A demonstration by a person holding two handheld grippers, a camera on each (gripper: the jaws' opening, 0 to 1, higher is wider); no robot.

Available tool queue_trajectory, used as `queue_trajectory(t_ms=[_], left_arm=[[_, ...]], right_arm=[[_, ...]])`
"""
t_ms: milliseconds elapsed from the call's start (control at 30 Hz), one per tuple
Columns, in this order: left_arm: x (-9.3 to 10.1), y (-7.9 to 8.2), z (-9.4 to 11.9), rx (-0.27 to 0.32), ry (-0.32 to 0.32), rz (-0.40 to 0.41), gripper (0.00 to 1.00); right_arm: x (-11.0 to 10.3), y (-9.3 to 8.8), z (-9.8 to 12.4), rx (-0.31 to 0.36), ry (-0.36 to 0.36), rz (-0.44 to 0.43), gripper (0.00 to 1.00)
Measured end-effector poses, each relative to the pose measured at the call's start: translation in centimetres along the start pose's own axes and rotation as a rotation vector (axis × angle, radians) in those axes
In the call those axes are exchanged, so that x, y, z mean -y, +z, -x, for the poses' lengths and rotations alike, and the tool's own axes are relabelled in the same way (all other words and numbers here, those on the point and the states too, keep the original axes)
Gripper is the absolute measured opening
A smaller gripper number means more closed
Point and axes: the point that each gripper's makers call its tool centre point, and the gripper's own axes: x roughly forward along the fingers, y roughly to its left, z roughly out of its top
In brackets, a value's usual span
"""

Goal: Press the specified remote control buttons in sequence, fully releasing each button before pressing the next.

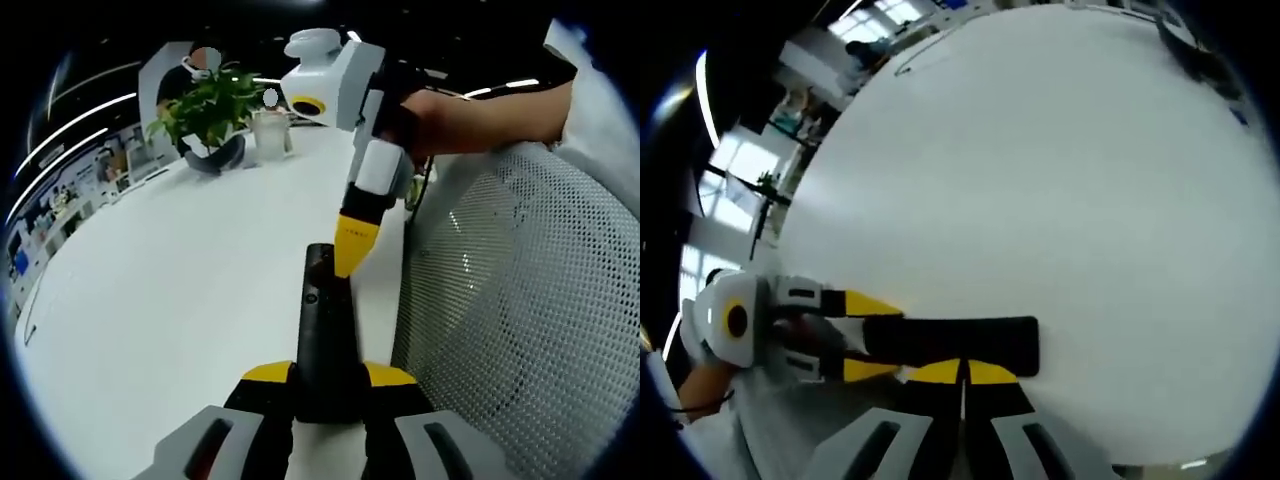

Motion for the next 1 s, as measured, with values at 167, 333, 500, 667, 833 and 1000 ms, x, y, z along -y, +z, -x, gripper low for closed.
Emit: queue_trajectory(t_ms=[167, 333, 500, 667, 833, 1000], left_arm=[[-0.1, 0.0, -0.1, 0.003, 0.005, 0.007, 0.25], [-0.2, 0.1, -0.1, 0.004, 0.005, 0.007, 0.25], [-0.3, 0.1, -0.1, 0.001, 0.003, 0.006, 0.24], [0.0, 0.0, -0.1, -0.008, -0.014, 0.006, 0.24], [0.5, 0.0, -0.1, -0.011, -0.036, -0.017, 0.24], [0.8, 0.1, -0.1, 0.001, -0.044, -0.028, 0.24]], right_arm=[[0.2, 0.2, -0.1, 0.027, 0.038, -0.02, 0.0], [-0.1, 0.5, -0.1, 0.032, 0.044, -0.003, 0.0], [-0.2, 0.6, -0.1, 0.012, 0.028, -0.016, 0.0], [-0.1, 1.1, 0.5, 0.062, 0.016, -0.012, 0.0], [-0.7, 1.2, 0.3, 0.064, 0.041, -0.026, 0.0], [-0.7, -0.1, -0.3, -0.003, -0.003, 0.025, 0.0]])
